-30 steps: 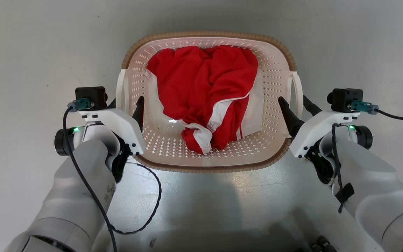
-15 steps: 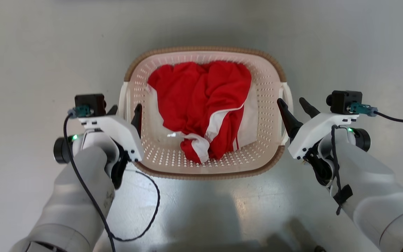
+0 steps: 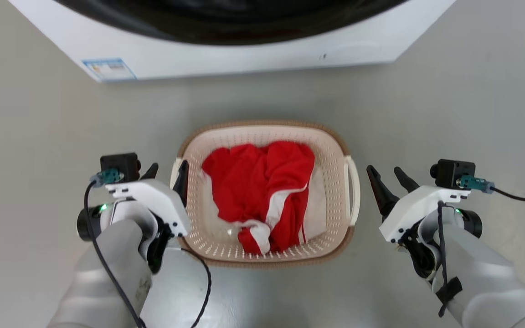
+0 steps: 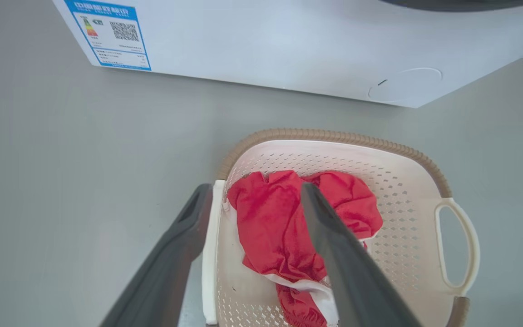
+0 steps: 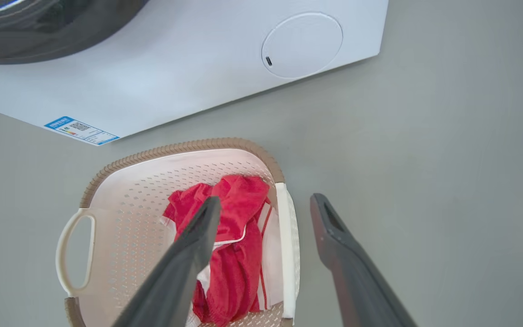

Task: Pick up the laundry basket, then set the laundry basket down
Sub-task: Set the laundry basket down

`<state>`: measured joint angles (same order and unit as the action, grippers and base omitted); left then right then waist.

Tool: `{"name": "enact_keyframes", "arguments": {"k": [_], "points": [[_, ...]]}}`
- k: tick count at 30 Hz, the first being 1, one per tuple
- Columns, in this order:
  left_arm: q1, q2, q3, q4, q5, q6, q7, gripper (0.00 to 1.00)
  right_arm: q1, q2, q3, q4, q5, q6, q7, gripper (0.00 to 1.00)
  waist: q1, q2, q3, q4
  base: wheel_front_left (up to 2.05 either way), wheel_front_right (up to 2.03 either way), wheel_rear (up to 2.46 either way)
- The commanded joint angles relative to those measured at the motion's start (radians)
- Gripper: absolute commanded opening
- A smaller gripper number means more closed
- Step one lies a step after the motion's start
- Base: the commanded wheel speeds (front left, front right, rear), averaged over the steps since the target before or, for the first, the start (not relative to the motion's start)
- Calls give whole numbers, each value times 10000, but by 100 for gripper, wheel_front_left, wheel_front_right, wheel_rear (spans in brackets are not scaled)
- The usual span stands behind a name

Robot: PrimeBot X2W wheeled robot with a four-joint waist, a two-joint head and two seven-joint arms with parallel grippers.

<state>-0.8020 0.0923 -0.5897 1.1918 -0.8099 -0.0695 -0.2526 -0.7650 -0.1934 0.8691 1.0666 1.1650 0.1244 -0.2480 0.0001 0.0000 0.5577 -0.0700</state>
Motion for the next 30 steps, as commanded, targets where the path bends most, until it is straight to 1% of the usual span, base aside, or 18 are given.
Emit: {"name": "enact_keyframes", "arguments": {"k": [1, 5, 10, 15, 17, 22, 23, 30], "points": [[371, 308, 306, -218, 112, 115, -88, 100, 477, -50, -46, -190, -186, 63, -137, 100, -1, 0, -744, -33, 0, 0, 0], [1026, 407, 769, -892, 516, 206, -89, 100, 876, -112, -625, -593, -780, 63, -137, 100, -1, 0, -1587, -53, 0, 0, 0], [1838, 485, 1438, -1726, 1082, 265, -90, 100, 1421, -232, -1635, -1224, -1766, 63, -137, 100, -1, 0, -2516, -42, 0, 0, 0], [2656, 456, 2118, -2645, 1729, 210, -90, 100, 2093, -237, -2656, -1887, -2798, 63, -137, 100, -1, 0, -3301, -25, 0, 0, 0], [2963, 417, 2417, -3029, 1955, 165, -90, 100, 2371, -140, -3116, -2197, -3016, 63, -137, 100, -1, 0, -3534, -16, 0, 0, 0], [3577, 322, 3038, -3935, 2620, 94, -91, 100, 2772, -72, -3782, -3054, -3855, 63, -137, 100, -1, 0, -3914, -22, 0, 0, 0], [3797, 269, 3259, -4293, 2881, 78, -91, 100, 2944, -74, -4031, -3347, -4175, 63, -137, 100, -1, 0, -4064, -6, 0, 0, 0], [4487, 94, 3907, -5735, 3821, 15, -91, 100, 3645, -88, -4799, -4258, -5255, 63, -137, 100, -1, 0, -4584, 127, 0, 0, 0]]}}
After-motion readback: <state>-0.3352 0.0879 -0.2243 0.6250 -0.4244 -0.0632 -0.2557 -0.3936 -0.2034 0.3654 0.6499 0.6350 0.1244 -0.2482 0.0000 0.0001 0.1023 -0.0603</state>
